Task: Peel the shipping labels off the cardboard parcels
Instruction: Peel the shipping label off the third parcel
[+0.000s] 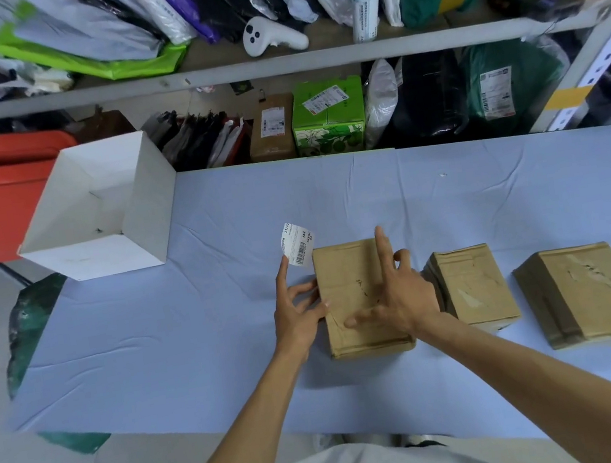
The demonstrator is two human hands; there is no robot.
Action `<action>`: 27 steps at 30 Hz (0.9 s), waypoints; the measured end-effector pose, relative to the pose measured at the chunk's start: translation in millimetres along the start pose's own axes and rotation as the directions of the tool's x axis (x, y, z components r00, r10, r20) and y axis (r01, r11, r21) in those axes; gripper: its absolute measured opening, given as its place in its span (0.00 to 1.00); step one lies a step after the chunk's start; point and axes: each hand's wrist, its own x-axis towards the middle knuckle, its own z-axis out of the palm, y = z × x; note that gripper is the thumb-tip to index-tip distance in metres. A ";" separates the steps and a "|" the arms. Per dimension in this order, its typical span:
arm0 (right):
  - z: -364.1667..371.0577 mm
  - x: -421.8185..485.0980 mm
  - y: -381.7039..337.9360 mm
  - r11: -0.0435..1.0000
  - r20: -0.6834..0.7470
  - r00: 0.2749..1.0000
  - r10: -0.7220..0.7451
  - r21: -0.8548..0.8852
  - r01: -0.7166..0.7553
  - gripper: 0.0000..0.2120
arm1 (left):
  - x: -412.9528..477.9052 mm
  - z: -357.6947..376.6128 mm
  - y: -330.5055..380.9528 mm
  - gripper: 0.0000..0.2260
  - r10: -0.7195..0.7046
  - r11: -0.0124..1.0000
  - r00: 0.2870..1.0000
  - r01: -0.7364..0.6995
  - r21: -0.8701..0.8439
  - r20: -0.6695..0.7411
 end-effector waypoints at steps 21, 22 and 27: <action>-3.2 2.6 -7.0 0.998 -0.122 0.992 0.041 0.061 -0.034 0.32 | -2.5 -4.7 5.0 0.47 0.004 0.999 1.000 -0.003 -0.033 0.021; -4.8 4.0 -6.3 0.997 -0.130 0.991 0.036 0.069 -0.027 0.26 | -2.3 -5.3 4.7 0.47 0.006 1.000 1.000 -0.006 -0.031 0.022; -3.6 6.8 -3.0 0.996 -0.153 0.985 0.085 0.041 -0.079 0.25 | 3.1 -5.0 4.5 0.47 0.018 1.000 1.000 -0.018 -0.018 0.004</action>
